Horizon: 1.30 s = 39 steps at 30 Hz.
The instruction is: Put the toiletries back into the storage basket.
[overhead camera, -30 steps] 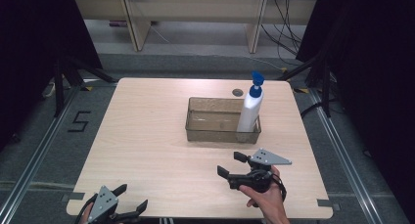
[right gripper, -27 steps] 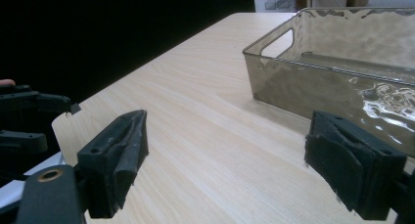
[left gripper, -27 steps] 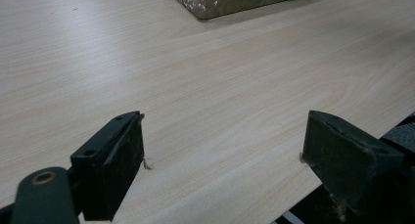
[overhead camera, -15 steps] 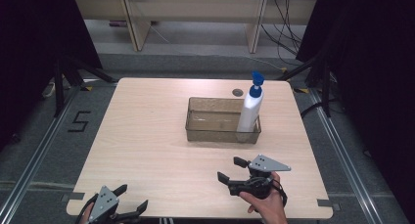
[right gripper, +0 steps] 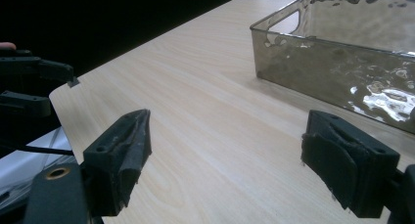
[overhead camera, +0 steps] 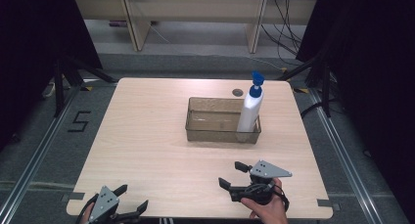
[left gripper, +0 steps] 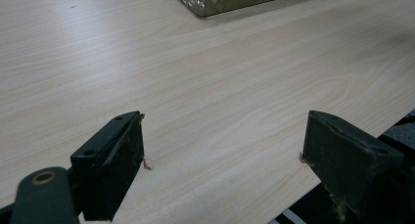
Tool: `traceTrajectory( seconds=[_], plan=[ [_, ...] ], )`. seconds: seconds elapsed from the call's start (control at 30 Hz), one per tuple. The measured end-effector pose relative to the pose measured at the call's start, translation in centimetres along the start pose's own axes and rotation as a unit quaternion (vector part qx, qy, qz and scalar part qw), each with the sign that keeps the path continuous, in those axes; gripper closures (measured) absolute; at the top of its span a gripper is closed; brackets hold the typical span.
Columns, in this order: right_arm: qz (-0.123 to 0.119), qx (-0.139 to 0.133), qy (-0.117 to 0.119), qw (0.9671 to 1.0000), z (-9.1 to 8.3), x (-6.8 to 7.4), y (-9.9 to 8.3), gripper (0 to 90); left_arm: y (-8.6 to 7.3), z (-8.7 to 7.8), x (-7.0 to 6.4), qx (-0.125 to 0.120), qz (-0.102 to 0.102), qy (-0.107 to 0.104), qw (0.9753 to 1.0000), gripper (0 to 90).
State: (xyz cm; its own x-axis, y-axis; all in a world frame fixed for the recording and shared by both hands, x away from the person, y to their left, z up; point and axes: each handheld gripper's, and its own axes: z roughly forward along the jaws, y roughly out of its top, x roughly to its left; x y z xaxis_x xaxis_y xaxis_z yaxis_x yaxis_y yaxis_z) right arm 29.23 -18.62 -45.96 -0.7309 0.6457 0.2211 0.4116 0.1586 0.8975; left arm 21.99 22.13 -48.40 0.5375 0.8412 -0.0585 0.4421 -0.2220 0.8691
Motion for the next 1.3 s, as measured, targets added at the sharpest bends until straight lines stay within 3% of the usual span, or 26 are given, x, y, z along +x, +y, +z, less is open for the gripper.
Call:
traceTrajectory(
  seconds=[0.07, 0.1, 0.17, 0.33, 0.37, 0.4, 0.5, 0.53, 0.57, 0.6, 0.67, 0.83, 0.87, 0.93, 1.0, 1.03, 1.07, 1.13, 1.23, 1.3],
  plan=[
    [-0.005, 0.004, -0.007, 1.0, 0.0, 0.0, -0.1, 19.0, 0.0, 0.1, -0.1, -0.004, -0.006, -0.002, 1.0, 14.8],
    [0.01, 0.001, 0.003, 0.9999, 0.0, 0.3, -0.3, 18.9, 0.0, 0.1, -0.1, -0.005, -0.007, -0.002, 1.0, 14.9],
    [-0.007, 0.005, -0.004, 1.0, -0.2, 0.2, -0.3, 18.9, 0.0, 0.0, 0.0, 0.004, 0.005, -0.002, 1.0, 14.8],
    [-0.006, 0.006, -0.003, 1.0, -0.5, 0.4, -0.6, 18.8, 0.0, 0.0, 0.0, 0.002, 0.002, -0.003, 1.0, 14.8],
    [0.009, 0.005, 0.002, 1.0, -0.5, 0.5, -0.7, 18.8, 0.0, -0.1, -0.1, 0.009, 0.005, 0.001, 0.9999, 14.8],
    [-0.004, 0.002, 0.0, 1.0, -0.6, 0.4, -0.7, 18.7, 0.0, 0.0, -0.1, 0.008, 0.003, 0.0, 1.0, 14.8],
    [0.01, 0.002, -0.005, 0.9999, -1.0, 0.6, -0.9, 18.4, -0.1, 0.1, -0.1, 0.005, 0.003, -0.005, 1.0, 14.8],
    [0.002, -0.003, -0.004, 1.0, -1.0, 0.5, -1.0, 18.3, 0.0, 0.0, 0.0, 0.011, 0.01, -0.006, 0.9999, 14.8],
    [0.015, 0.0, -0.004, 0.9999, -1.1, 0.6, -1.1, 18.2, 0.0, 0.1, -0.1, 0.009, 0.009, -0.006, 0.9999, 14.8],
    [0.001, -0.001, -0.007, 1.0, -1.2, 0.5, -1.1, 18.1, 0.0, 0.2, -0.2, 0.002, -0.002, -0.006, 1.0, 14.8],
    [0.009, -0.006, -0.002, 0.9999, -1.3, 0.5, -1.2, 18.0, 0.0, 0.2, -0.3, 0.003, -0.001, -0.006, 1.0, 14.8],
    [0.002, -0.004, -0.012, 0.9999, -1.8, 0.5, -1.5, 18.0, -0.1, 0.2, -0.2, 0.007, 0.003, -0.006, 0.9999, 14.9],
    [0.012, -0.005, -0.006, 0.9999, -1.8, 0.6, -1.6, 17.9, 0.0, 0.2, -0.3, 0.005, 0.0, -0.006, 1.0, 14.8],
    [0.002, -0.001, -0.012, 0.9999, -2.1, 0.5, -1.7, 17.8, 0.0, 0.2, -0.3, 0.004, 0.0, -0.006, 1.0, 14.9],
    [0.009, -0.005, -0.01, 0.9999, -2.1, 0.6, -1.9, 17.7, 0.0, 0.1, -0.1, 0.01, 0.007, -0.006, 0.9999, 14.8],
    [0.024, -0.003, -0.008, 0.9997, -2.3, 0.8, -2.0, 17.7, 0.0, 0.0, -0.1, 0.016, 0.012, -0.004, 0.9998, 14.9],
    [0.01, -0.009, -0.01, 0.9999, -2.3, 0.6, -2.1, 17.5, 0.0, 0.1, -0.1, 0.015, 0.01, -0.004, 0.9998, 14.9],
    [0.01, -0.014, -0.008, 0.9998, -2.5, 0.6, -2.2, 17.5, -0.1, 0.2, -0.3, 0.004, -0.001, -0.006, 1.0, 14.9],
    [0.013, -0.007, -0.007, 0.9999, -2.7, 0.7, -2.3, 17.5, 0.0, 0.1, -0.1, 0.016, 0.012, -0.004, 0.9998, 14.9],
    [0.014, -0.011, -0.009, 0.9998, -2.8, 0.8, -2.4, 17.5, 0.0, 0.1, -0.1, 0.015, 0.01, -0.004, 0.9998, 14.9]
  ],
)
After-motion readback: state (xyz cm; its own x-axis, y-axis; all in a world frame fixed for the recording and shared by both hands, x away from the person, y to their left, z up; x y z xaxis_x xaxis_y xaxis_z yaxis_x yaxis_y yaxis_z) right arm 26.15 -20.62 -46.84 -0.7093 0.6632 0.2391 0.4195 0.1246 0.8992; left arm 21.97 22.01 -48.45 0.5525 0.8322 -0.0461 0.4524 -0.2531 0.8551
